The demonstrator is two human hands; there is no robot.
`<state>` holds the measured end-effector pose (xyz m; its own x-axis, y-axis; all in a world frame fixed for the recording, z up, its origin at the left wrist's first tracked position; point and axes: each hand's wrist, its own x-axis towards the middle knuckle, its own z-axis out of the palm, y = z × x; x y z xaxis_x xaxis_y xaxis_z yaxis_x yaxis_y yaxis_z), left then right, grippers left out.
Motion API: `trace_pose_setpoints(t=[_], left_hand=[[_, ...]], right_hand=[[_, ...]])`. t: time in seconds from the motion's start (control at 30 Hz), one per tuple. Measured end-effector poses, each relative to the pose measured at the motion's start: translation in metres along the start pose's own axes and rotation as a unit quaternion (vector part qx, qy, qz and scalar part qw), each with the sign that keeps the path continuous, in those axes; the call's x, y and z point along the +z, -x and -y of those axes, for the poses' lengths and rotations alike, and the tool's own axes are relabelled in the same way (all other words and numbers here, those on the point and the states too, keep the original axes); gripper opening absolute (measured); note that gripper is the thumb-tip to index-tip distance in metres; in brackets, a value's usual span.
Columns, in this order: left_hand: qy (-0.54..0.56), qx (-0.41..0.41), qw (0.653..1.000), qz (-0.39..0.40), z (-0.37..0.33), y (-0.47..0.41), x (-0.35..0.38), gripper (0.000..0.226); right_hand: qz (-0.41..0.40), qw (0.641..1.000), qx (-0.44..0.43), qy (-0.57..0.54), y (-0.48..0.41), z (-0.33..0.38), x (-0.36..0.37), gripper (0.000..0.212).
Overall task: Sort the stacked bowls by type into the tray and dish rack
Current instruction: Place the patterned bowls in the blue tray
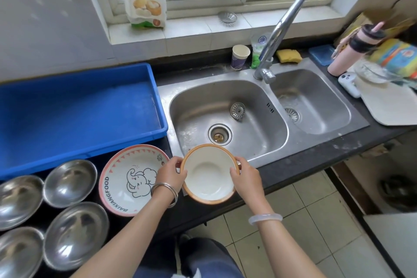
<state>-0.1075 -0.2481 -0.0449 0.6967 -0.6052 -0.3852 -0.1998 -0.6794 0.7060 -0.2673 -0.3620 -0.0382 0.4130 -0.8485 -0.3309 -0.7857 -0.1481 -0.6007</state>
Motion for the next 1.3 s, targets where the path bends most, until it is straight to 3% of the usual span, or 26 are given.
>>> trace_pose_setpoints(t=[0.13, 0.33, 0.5, 0.7, 1.03, 1.3], left_hand=[[0.004, -0.01, 1.0, -0.012, 0.003, 0.003, -0.012, 0.024], [-0.011, -0.04, 0.987, -0.154, 0.028, 0.011, -0.055, 0.027], [-0.037, -0.113, 0.97, -0.21, 0.061, 0.017, -0.088, 0.045], [-0.026, -0.171, 0.972, -0.162, 0.082, 0.021, -0.1, 0.047], [0.007, -0.186, 0.965, -0.185, 0.097, 0.011, -0.106, 0.035], [0.106, -0.181, 0.949, -0.235, 0.095, 0.008, -0.131, 0.007]], right_hand=[[0.001, 0.999, -0.007, 0.05, -0.001, 0.011, -0.007, 0.044], [-0.023, 0.981, -0.164, 0.101, -0.01, 0.059, 0.008, 0.039], [0.114, 0.961, -0.205, 0.147, -0.023, 0.111, 0.052, 0.041], [0.186, 0.906, -0.222, 0.308, -0.037, 0.139, 0.096, 0.022], [0.224, 0.912, -0.211, 0.27, -0.049, 0.149, 0.112, 0.013], [0.224, 0.921, -0.234, 0.217, -0.049, 0.173, 0.078, 0.014]])
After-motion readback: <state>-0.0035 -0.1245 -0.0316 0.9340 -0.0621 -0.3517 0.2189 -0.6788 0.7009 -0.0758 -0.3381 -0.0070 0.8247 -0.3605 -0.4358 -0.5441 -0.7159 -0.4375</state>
